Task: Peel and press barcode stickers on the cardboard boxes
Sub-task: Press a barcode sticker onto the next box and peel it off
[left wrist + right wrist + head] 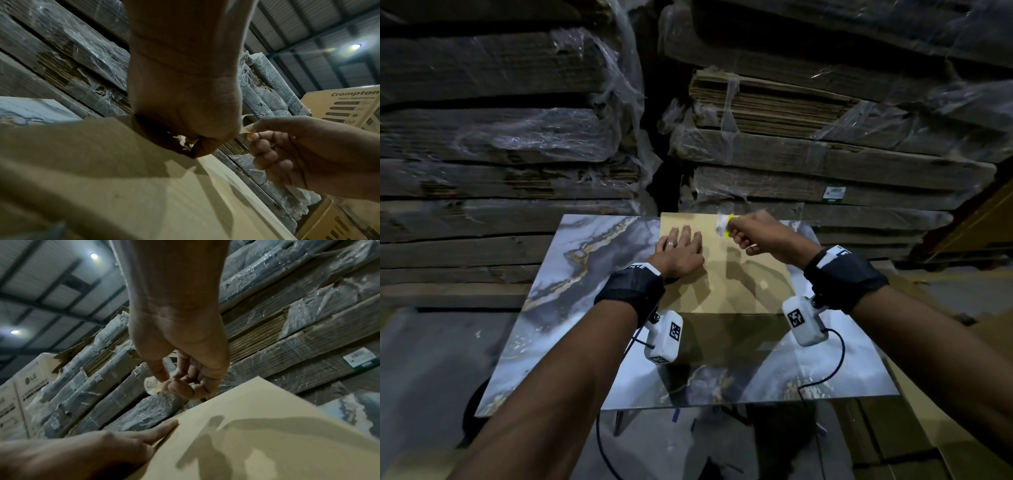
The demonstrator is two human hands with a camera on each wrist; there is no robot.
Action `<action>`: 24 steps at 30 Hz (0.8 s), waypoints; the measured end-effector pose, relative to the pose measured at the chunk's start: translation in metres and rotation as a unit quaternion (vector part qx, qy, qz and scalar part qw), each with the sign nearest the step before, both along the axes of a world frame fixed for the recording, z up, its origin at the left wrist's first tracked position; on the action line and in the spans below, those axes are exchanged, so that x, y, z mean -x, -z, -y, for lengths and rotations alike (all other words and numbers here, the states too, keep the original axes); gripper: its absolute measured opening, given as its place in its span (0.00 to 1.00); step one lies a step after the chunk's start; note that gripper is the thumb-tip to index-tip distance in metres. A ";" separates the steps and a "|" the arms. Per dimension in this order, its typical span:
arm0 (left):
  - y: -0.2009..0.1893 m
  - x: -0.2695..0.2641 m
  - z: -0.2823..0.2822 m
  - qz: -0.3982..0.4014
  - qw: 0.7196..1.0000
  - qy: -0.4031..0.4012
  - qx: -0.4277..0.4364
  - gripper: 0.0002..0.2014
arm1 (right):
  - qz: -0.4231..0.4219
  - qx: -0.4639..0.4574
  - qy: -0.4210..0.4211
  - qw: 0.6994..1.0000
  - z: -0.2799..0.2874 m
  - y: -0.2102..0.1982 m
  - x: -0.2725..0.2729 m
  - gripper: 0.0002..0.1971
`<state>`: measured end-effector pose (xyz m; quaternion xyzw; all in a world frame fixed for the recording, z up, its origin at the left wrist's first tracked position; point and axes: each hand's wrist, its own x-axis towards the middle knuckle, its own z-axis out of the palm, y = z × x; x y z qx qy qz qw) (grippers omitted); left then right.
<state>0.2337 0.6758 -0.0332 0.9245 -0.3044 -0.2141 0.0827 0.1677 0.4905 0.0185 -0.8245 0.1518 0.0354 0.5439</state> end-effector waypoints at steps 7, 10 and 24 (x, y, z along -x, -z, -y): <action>0.005 0.004 -0.004 0.039 0.999 0.025 0.013 0.32 | 0.121 0.183 -0.055 0.974 0.029 0.039 0.016 0.12; 0.008 0.007 -0.008 0.057 0.997 0.049 0.018 0.32 | 0.132 0.174 -0.077 0.973 0.036 0.056 0.021 0.17; 0.001 -0.005 -0.004 0.082 0.986 0.143 -0.025 0.35 | 0.136 -0.143 -0.018 0.980 0.051 0.066 0.008 0.21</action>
